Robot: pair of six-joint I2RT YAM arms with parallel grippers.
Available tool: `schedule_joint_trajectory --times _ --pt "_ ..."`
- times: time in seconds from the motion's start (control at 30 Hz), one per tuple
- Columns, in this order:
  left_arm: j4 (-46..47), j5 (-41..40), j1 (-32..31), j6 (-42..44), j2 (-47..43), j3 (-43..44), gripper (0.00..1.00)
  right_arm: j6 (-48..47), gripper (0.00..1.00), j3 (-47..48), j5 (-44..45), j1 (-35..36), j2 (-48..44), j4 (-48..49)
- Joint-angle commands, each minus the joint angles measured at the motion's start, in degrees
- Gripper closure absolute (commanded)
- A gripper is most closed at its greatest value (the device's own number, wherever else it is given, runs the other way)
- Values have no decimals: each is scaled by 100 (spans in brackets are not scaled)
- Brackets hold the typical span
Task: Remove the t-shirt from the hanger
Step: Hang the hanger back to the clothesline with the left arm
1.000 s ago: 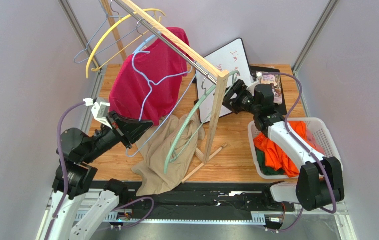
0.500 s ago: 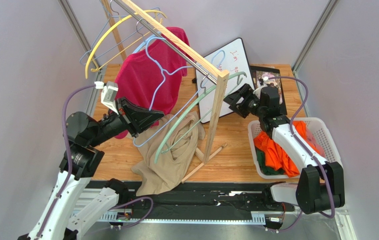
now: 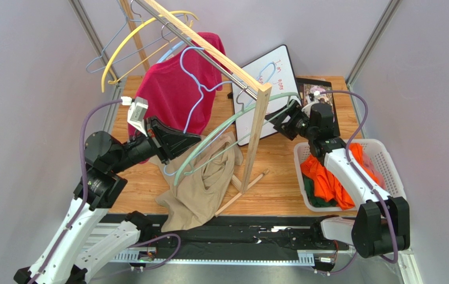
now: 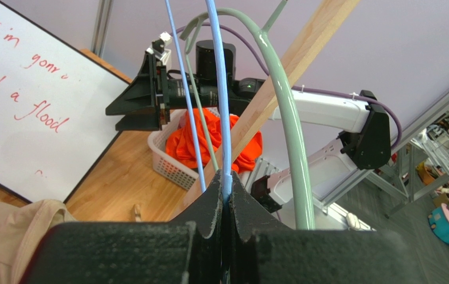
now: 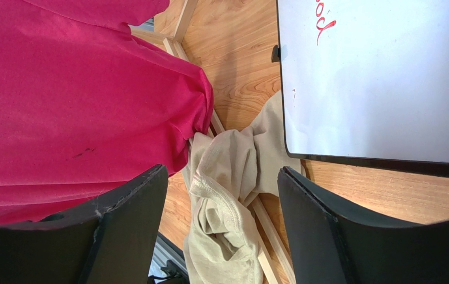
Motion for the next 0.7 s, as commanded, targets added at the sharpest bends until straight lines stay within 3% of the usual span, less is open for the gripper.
schedule_joint_trajectory --times 0.0,0.27,0.43,0.67 --pt "322 -213 -170 65 32 -178 100 -157 27 51 106 -33 -179 59" --pt "411 -205 -258 56 93 -354 100 -245 27 -19 176 -24 -179 103" --pt "147 32 -276 249 496 41 100 -507 27 -89 80 -6 -126 173" --pt "138 147 -364 328 620 15 100 -825 26 -370 -552 405 67 735"
